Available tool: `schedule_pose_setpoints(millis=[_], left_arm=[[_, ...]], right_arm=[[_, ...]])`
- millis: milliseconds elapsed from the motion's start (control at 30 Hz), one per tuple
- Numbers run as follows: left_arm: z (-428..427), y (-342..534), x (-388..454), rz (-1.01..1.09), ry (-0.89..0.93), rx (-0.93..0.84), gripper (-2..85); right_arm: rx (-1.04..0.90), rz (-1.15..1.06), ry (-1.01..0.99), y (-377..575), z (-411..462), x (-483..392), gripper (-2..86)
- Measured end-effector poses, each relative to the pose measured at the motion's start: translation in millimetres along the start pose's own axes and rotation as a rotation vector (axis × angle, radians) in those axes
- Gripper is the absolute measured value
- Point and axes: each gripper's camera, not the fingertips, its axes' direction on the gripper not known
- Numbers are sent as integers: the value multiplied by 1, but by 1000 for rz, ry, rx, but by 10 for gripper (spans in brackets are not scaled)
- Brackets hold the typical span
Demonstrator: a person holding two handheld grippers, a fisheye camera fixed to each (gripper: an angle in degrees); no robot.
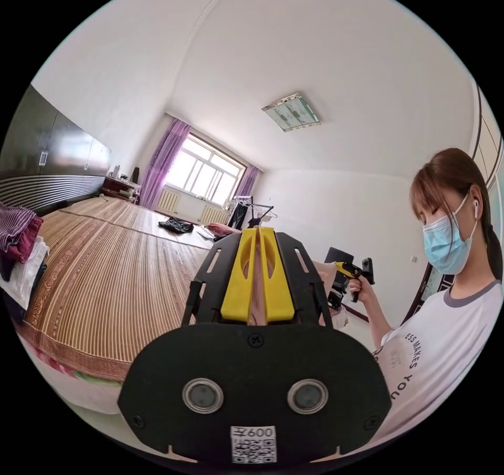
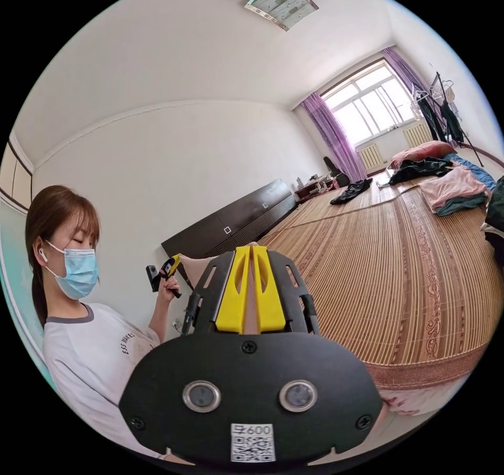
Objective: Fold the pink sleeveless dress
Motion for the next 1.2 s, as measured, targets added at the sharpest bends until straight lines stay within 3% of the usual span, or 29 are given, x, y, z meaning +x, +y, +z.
schedule_pose_setpoints(millis=[1000, 1200], left_arm=[[8, 6, 19, -5, -89, 2, 21], [44, 0, -7, -26, -115, -47, 20]], right_arm=[[16, -16, 71, 14, 34, -31, -9], [-19, -8, 88, -7, 70, -12, -9]])
